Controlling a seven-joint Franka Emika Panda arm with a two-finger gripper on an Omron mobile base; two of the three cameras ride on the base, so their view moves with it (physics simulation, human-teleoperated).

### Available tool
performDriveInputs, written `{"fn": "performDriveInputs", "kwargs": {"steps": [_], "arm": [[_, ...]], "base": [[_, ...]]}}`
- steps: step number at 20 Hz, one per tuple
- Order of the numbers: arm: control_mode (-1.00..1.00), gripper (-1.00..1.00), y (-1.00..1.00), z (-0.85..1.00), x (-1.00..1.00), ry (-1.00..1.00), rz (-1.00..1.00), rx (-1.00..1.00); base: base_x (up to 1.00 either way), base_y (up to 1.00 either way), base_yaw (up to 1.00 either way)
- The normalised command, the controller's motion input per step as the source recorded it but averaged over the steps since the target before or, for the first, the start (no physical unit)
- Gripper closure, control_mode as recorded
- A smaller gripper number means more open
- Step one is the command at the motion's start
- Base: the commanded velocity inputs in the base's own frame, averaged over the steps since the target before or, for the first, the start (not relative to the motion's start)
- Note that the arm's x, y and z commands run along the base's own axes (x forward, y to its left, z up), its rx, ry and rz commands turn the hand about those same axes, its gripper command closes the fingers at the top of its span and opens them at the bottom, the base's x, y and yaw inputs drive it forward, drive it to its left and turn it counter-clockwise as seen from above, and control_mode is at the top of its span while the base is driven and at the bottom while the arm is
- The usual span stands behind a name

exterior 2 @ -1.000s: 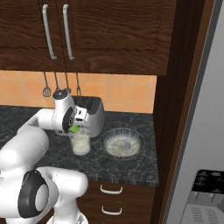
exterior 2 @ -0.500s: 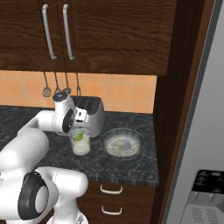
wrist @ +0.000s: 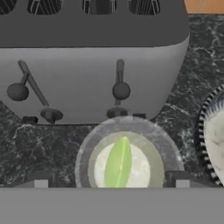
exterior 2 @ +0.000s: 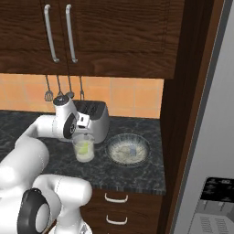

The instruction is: Grab a lemon wedge from the fridge and one ice cube from the ice bowl, and put them in the glass of lemonade.

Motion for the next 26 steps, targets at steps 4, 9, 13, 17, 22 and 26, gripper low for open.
{"fn": "performDriveInputs", "kwargs": {"steps": [4, 9, 13, 17, 22, 26], "arm": [[-1.00, -1.00, -0.09, 0.00, -0.42, 0.00, -0.03, 0.00], [-1.00, -1.00, -0.27, 0.00, -0.24, 0.00, -0.05, 0.00], [-1.00, -1.00, -0.71, -0.02, -0.05, 0.00, -0.06, 0.03], [-1.00, -1.00, -0.96, 0.01, 0.08, 0.07, 0.00, 0.02], [-1.00, -1.00, -1.00, 0.15, 0.33, 0.31, 0.00, 0.00], [-1.00, -1.00, -0.81, 0.10, 0.53, 0.44, 0.00, 0.00]], "base": [[0.00, 0.00, 0.00], [0.00, 0.00, 0.00], [0.00, 0.00, 0.00], [0.00, 0.00, 0.00], [0.00, 0.00, 0.00], [0.00, 0.00, 0.00]]}}
